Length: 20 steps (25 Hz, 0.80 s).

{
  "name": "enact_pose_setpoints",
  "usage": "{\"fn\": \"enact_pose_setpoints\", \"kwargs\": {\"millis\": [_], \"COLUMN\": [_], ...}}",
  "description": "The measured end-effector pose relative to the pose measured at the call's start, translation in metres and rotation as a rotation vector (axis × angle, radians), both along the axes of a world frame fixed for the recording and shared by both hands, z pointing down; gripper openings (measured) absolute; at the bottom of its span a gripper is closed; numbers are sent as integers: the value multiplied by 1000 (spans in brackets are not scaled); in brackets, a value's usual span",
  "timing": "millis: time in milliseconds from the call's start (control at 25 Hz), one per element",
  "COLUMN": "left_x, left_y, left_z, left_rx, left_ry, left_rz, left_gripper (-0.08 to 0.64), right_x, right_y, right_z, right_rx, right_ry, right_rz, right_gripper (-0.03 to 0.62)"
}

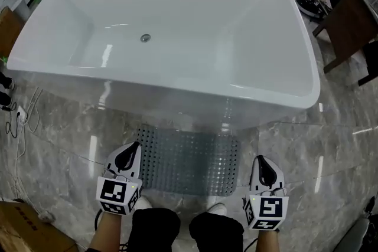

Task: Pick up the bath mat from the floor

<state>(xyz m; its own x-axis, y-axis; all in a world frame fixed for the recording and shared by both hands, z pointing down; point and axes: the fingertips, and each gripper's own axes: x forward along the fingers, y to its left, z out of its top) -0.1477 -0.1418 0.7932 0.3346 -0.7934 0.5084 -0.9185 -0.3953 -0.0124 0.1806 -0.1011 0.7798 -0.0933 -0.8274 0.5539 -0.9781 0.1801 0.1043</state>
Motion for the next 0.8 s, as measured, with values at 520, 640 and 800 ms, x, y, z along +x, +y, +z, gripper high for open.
{"fn": "enact_pose_setpoints", "kwargs": {"millis": [520, 640, 800], "left_x": [-9, -11, -17], "left_y": [-25, -20, -5], "left_z": [208, 250, 299], "left_rx": [37, 2, -114], "left_ry": [-43, -50, -58], "left_rz": [39, 51, 57], "left_gripper": [11, 11, 11], "right_x": [-11, -9, -6], "right_y": [-30, -24, -5], "right_z": [217, 258, 312], "right_rx": [33, -1, -119], "right_ry": [-2, 7, -16], "right_rz": [-72, -78, -58], "right_gripper": [23, 23, 23]}}
